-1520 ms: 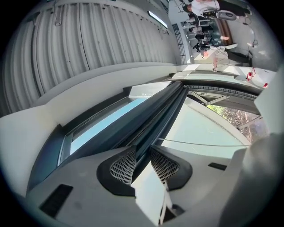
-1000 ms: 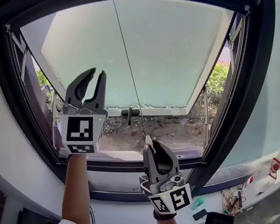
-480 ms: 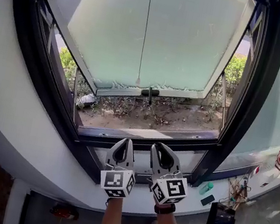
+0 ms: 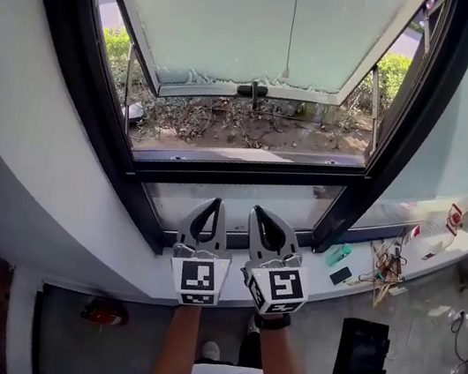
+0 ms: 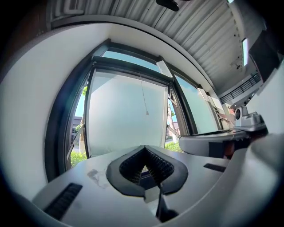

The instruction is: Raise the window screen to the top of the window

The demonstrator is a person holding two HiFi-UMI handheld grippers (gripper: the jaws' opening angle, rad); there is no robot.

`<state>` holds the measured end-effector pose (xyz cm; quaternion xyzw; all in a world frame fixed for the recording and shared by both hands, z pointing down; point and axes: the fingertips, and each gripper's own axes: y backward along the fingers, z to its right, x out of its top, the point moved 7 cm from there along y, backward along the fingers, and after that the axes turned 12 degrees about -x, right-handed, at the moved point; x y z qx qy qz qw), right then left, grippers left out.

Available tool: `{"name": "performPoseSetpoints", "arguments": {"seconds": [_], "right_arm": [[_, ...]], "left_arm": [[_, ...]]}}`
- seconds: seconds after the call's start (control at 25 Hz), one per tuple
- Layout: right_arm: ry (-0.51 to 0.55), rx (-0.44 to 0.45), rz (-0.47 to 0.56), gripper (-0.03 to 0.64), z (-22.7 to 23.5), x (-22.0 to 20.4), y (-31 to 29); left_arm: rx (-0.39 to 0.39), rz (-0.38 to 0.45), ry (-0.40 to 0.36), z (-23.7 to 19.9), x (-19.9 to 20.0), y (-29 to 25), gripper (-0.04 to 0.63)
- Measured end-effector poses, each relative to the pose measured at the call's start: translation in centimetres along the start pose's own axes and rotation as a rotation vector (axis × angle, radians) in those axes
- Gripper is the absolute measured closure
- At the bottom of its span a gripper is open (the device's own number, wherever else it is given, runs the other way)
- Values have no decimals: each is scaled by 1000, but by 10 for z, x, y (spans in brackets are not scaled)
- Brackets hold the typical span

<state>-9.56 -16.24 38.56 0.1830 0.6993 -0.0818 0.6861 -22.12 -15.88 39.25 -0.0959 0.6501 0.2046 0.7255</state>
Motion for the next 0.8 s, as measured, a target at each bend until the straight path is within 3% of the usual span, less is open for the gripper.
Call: {"name": "performPoseSetpoints", "arguments": {"seconds": [0.28,0.52,0.64,0.8], "right_arm": [[16,-118,-52,615,16,-5,4],[27,-142,-58,615,32,-6,-8],[44,-142,-65,614,41,-6,-14],[43,-133,-80,615,51,-8,-26]], "left_arm": [[-63,14,12,5,6,2,594],[-139,24,162,7,2,-12,595],[-111,12,131,9,-1,-21,595],[-34,-25,-10,4,-5,-34,595]]}}
